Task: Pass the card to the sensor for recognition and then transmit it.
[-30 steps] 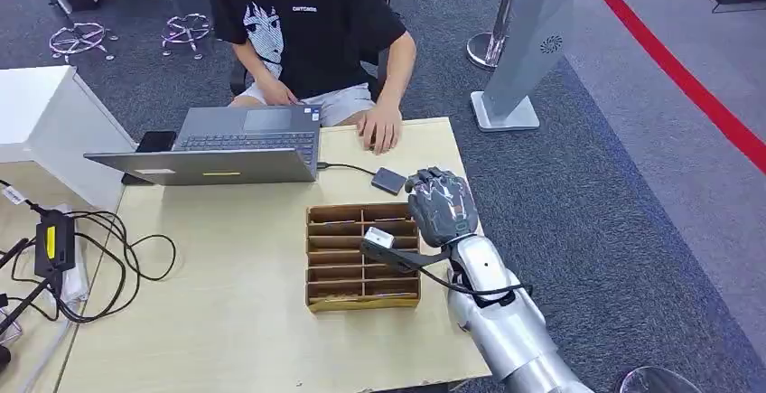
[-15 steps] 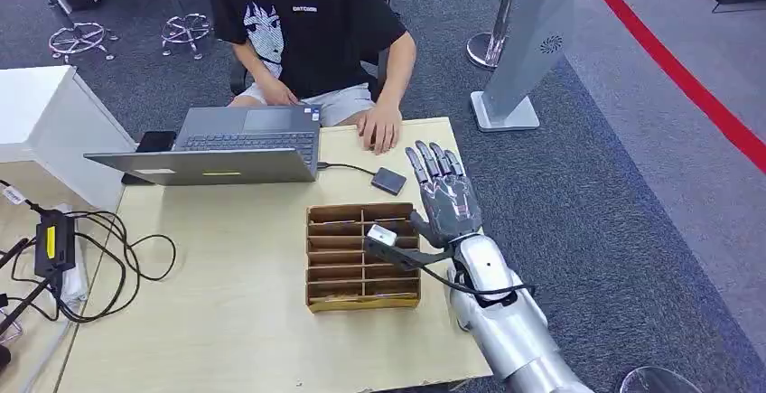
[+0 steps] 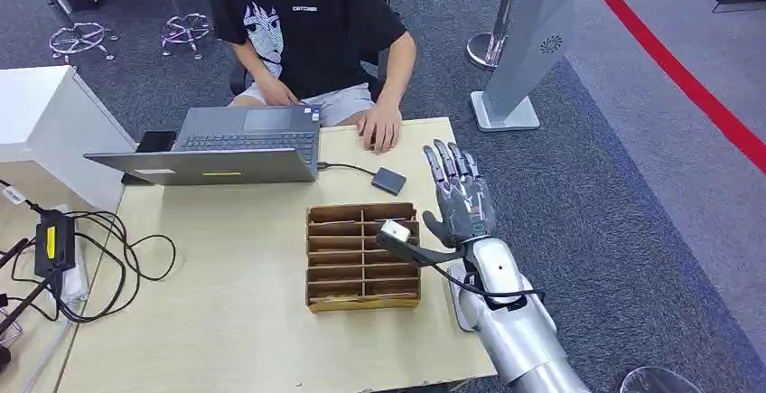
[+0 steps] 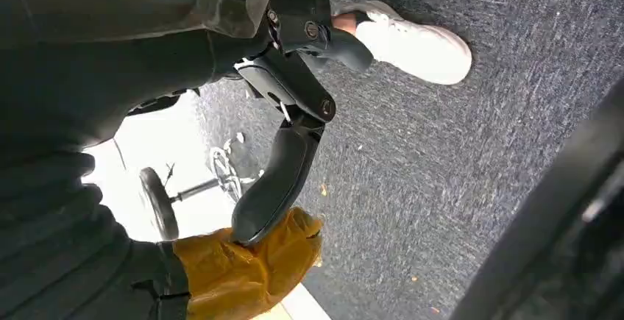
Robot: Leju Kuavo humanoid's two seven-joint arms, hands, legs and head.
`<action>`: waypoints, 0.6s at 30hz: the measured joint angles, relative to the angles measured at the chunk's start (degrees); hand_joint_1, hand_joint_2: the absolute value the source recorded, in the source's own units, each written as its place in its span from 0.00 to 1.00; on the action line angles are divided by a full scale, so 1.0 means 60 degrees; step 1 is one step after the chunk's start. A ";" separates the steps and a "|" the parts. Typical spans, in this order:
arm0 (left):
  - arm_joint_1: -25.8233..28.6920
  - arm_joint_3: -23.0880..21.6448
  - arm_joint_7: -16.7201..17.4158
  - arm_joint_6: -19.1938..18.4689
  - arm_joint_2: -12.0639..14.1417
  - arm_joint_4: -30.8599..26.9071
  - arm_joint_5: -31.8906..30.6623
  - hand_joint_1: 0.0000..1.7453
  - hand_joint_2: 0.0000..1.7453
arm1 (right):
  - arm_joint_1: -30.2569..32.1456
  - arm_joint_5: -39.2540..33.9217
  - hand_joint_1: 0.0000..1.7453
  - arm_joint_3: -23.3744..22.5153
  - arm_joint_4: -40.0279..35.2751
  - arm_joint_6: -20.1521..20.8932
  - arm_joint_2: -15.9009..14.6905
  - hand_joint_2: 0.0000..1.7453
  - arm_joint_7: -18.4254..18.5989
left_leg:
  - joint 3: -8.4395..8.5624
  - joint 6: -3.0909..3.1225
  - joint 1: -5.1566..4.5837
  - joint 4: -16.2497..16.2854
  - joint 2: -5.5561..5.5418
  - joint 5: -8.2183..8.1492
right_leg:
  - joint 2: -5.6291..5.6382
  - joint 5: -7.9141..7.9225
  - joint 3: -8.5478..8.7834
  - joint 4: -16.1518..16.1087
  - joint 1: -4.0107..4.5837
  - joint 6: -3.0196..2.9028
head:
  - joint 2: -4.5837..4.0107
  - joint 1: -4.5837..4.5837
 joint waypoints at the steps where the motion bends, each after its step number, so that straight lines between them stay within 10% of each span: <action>1: 0.0001 0.0000 0.0000 0.0007 0.0000 0.0000 0.0000 0.00 1.00 | 0.0080 0.0007 0.00 -0.0062 -0.0109 0.0004 -0.0011 1.00 0.0015 | -0.0001 0.0000 0.0000 0.0000 0.0000 0.0000 | -0.0001 0.0000 0.0000 0.0000 0.0000 0.0000 | 0.0000 -0.0004; 11: 0.0010 0.0033 0.0004 0.0087 -0.0004 0.0000 0.0000 0.00 1.00 | 0.0789 0.0146 0.00 -0.0601 -0.1056 0.0051 -0.0321 1.00 -0.0011 | 0.0000 0.0000 -0.0001 0.0000 -0.0001 0.0000 | -0.0002 0.0000 0.0000 -0.0002 0.0000 0.0000 | 0.0000 -0.0004; 18: 0.0020 0.0117 0.0022 0.0117 -0.0007 0.0000 0.0000 0.00 1.00 | 0.1491 -0.1126 0.00 -0.0495 -0.2168 0.0645 -0.0495 1.00 -0.1115 | -0.0002 0.0000 0.0001 0.0000 -0.0002 -0.0001 | -0.0002 -0.0001 0.0000 -0.0002 0.0001 0.0000 | 0.0000 -0.0004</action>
